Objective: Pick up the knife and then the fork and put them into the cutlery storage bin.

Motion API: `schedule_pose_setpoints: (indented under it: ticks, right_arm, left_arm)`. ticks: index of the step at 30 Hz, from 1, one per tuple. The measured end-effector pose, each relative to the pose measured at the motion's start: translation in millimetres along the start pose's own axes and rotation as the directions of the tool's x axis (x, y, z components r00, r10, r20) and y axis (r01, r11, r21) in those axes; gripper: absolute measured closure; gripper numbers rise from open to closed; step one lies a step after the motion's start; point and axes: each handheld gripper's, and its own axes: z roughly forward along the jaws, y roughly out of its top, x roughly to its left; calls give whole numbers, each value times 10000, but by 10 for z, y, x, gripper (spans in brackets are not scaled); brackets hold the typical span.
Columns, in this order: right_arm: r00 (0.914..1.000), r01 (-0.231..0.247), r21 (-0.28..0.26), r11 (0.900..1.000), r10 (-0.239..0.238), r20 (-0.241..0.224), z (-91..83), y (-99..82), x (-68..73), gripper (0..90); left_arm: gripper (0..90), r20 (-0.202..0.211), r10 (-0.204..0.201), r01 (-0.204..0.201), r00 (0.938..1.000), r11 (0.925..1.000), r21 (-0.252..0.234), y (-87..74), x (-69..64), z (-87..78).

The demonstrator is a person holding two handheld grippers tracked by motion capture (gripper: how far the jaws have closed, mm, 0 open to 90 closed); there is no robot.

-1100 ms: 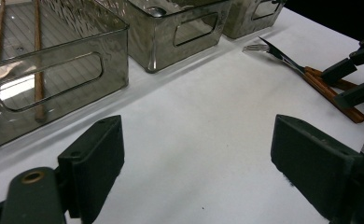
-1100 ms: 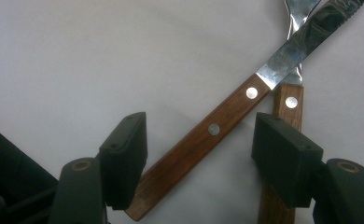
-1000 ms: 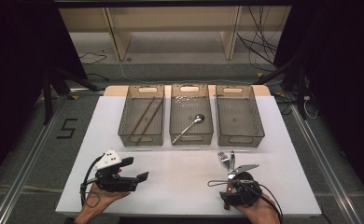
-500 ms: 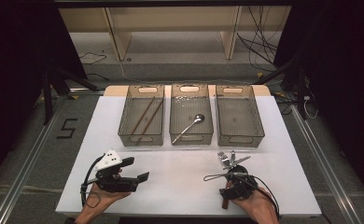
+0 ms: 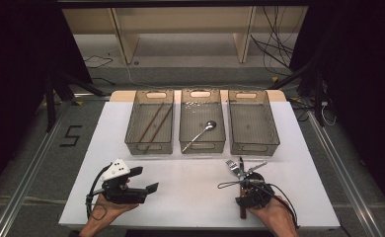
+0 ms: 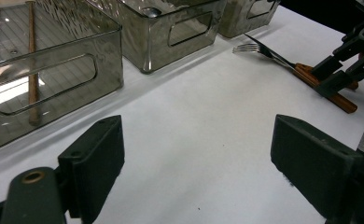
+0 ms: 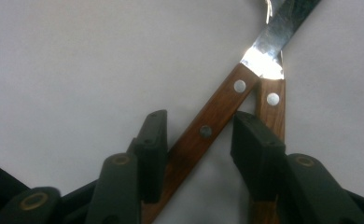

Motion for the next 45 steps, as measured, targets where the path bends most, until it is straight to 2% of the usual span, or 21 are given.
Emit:
schedule_pose_setpoints:
  ticks: [11,13,15,17,26,31,34,45]
  right_arm:
    - [9995,-275,-82,9996,274,-141,-21,-33,-55,655]
    - [9994,-304,-124,9995,301,-192,-30,-52,-74,681]
    - [9994,-328,-150,9994,326,-95,-39,-73,-81,756]
    - [9991,-348,-176,9992,343,-251,-37,-82,-80,759]
    - [10000,-15,-255,9997,13,-71,-40,-97,-54,764]
    - [9996,192,-399,9990,-200,-208,-58,-101,-39,766]
    - [9997,226,-476,9986,-230,-94,-72,-98,-29,766]
    - [9985,507,-1022,9935,-528,-175,-250,-77,-21,767]
  left_arm:
    - [171,32,72,-72,10000,10000,49,1,-1,1]
    - [171,75,68,-68,9999,10000,44,2,-3,3]
    - [171,78,97,-97,9999,9999,62,3,-5,7]
    - [171,96,104,-105,9999,9999,80,3,-6,12]
    - [172,90,98,-99,9999,9999,84,2,-2,16]
    - [172,100,121,-122,9999,9999,104,1,0,14]
    - [173,103,110,-111,9999,9999,86,1,0,13]
    - [173,72,96,-96,9999,9999,32,1,4,7]
